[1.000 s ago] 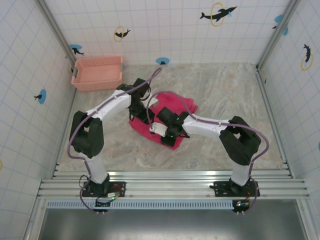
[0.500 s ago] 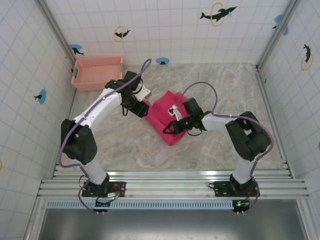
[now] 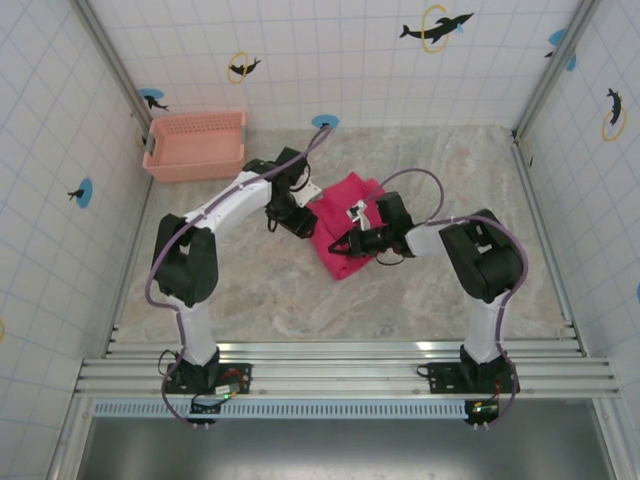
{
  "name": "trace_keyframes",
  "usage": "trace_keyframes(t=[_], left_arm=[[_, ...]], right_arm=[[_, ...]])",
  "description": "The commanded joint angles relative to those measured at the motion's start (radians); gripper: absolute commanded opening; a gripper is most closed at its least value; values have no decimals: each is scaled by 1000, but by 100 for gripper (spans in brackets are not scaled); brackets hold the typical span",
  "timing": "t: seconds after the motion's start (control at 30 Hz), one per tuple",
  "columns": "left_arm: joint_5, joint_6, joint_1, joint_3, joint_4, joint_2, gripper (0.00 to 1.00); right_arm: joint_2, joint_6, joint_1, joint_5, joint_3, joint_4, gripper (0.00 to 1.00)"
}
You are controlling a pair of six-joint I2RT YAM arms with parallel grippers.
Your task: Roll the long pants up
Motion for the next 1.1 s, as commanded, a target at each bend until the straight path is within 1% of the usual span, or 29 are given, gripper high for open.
trace_keyframes(t=[0.0, 0.07, 0.23, 0.43, 0.5, 0.6, 0.63, 0.7, 0.73, 0.77, 0.8, 0.83, 0.9, 0.93, 0.97, 1.03, 1.07], left_arm=[[18, -45, -6, 70, 27, 58, 79], [-2, -80, -8, 92, 46, 88, 80], [-47, -93, -8, 174, 44, 189, 81], [-90, -101, -7, 293, 26, 352, 80], [-106, -95, -8, 363, -6, 433, 78], [-131, -70, -10, 488, -95, 532, 72], [-135, -64, -12, 527, -122, 558, 69], [-139, -60, -15, 576, -148, 585, 65], [-143, -60, -16, 591, -156, 595, 65], [-140, -60, -17, 600, -159, 601, 65], [-140, -60, -17, 608, -163, 603, 65], [-146, -60, -17, 613, -168, 607, 65], [-152, -60, -17, 614, -173, 608, 65], [-156, -29, -17, 612, -176, 608, 65], [-159, -23, -17, 610, -178, 606, 65], [-158, -20, -17, 608, -182, 605, 65], [-157, -20, -17, 606, -182, 604, 65]], right_arm=[[79, 26, -9, 69, -38, -33, 11], [94, 25, -10, 58, -32, -25, 11], [120, 22, -9, 46, -17, -25, 11], [122, 19, -7, 27, -7, -32, 11], [116, 9, -6, 22, -6, -40, 11], [114, -35, -1, -4, 18, -109, 14], [109, -65, 4, -1, 30, -153, 17], [96, -126, 15, 4, 53, -240, 31], [82, -183, 18, 27, 71, -316, 41], [57, -238, 20, 68, 83, -384, 63], [28, -285, 20, 108, 88, -428, 69], [-8, -327, 18, 153, 92, -478, 72], [-83, -388, 13, 238, 103, -564, 75], [-132, -428, 19, 311, 116, -629, 78], [-175, -466, 36, 376, 131, -677, 83], [-263, -531, 94, 553, 173, -820, 85], [-294, -552, 136, 670, 198, -874, 85]])
